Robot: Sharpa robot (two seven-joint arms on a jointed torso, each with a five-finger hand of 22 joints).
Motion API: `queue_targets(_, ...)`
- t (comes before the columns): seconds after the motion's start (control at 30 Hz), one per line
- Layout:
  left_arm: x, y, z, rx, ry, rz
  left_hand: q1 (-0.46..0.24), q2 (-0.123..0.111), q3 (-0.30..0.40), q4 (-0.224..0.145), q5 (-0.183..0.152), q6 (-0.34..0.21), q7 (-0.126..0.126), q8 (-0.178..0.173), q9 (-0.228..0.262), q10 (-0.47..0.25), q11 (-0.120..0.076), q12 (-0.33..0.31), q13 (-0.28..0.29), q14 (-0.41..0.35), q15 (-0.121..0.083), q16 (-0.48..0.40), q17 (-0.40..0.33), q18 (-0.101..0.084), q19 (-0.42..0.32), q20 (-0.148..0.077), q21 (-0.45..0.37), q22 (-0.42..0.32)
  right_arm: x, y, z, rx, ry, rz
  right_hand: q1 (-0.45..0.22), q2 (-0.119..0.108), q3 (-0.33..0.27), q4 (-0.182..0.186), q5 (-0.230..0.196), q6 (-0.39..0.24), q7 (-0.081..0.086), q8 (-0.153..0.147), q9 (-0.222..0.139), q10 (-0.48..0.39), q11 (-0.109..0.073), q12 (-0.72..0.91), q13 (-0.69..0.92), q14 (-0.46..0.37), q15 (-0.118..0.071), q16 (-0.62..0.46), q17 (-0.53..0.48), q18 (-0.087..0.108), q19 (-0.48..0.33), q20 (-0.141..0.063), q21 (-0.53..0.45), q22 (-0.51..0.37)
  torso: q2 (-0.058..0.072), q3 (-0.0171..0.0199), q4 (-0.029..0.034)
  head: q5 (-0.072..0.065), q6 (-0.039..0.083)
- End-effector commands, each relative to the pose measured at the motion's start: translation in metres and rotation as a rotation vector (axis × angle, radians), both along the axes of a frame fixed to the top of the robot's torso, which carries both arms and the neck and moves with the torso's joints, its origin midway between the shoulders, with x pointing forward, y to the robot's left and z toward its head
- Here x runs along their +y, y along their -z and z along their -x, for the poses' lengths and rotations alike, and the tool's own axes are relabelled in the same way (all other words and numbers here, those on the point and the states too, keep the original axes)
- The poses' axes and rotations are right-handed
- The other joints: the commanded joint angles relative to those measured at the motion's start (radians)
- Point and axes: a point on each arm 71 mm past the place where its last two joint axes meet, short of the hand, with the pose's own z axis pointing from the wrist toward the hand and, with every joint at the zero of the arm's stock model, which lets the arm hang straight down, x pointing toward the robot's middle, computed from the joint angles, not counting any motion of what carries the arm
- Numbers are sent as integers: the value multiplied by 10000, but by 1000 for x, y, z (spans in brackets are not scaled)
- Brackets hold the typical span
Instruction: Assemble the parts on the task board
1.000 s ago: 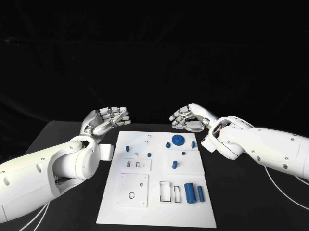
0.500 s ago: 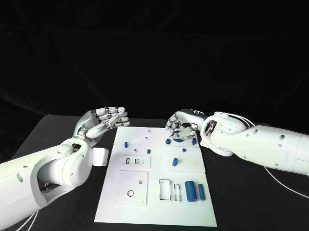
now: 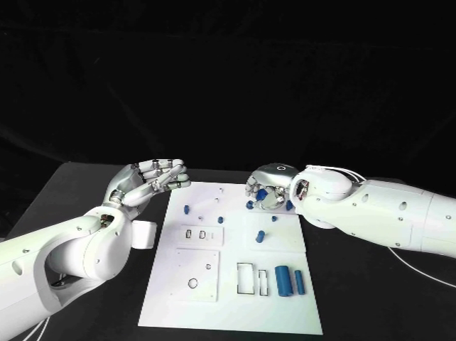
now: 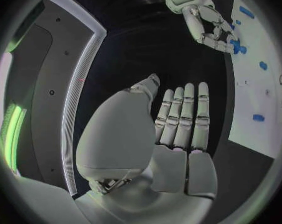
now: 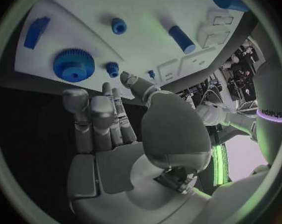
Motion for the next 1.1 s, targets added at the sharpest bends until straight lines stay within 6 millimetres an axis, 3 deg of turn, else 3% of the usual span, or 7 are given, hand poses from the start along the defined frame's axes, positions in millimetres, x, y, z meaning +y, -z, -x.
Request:
queue_targets(0.03, -2, -2, 1, 47, 216, 161, -39, -34, 66, -3, -37, 14, 52, -59, -15, 17, 30, -52, -8, 6, 33, -66, 11, 99, 48, 8, -8, -15, -1, 3, -2, -117, 119, 666, 86, -17, 29, 90, -17, 30, 18, -45, 32, -106, 24, 12, -22, 75, 95, 324, 333, -157, 191, 6, 241, 323, 67, 1, 57, -1, 6)
queue_targets(0.4, -1, -2, 1, 111, 206, 170, -43, -35, 69, -3, -36, 12, 54, -63, -16, 16, 32, -58, -8, 3, 35, -69, 12, 99, 46, 9, -11, -17, 4, 4, -2, -149, 23, 664, 199, 130, 219, 229, -118, 88, 1, -23, 124, 35, 6, 110, -14, 176, 95, 1176, 1197, -290, 575, 26, 878, 1257, 133, 18, 130, -35, -18)
queue_targets(0.53, 0, -1, 0, 141, 187, 154, -48, -34, 73, -3, -37, 12, 55, -67, -18, 15, 34, -66, -8, -1, 37, -74, 12, 98, 44, 10, -14, -20, 2, 5, -3, -88, 53, 696, 204, 142, 259, 264, -172, 110, -3, -12, 147, 75, -2, 122, -13, 181, 94, 1305, 1326, -311, 625, 25, 975, 1402, 183, 4, 118, -37, 29)
queue_targets(1.1, 0, 0, -2, 248, 184, 112, -61, -31, 81, 0, -38, 11, 59, -73, -21, 16, 38, -79, -7, -6, 41, -82, 14, 98, 41, 13, -19, -25, 2, 12, -5, 251, 113, 812, 289, 188, 415, 350, -215, 227, -47, 62, 247, 251, -49, 171, -1, 220, 66, 1747, 1781, -399, 857, 8, 1361, 1990, 261, -10, 144, -17, 8)
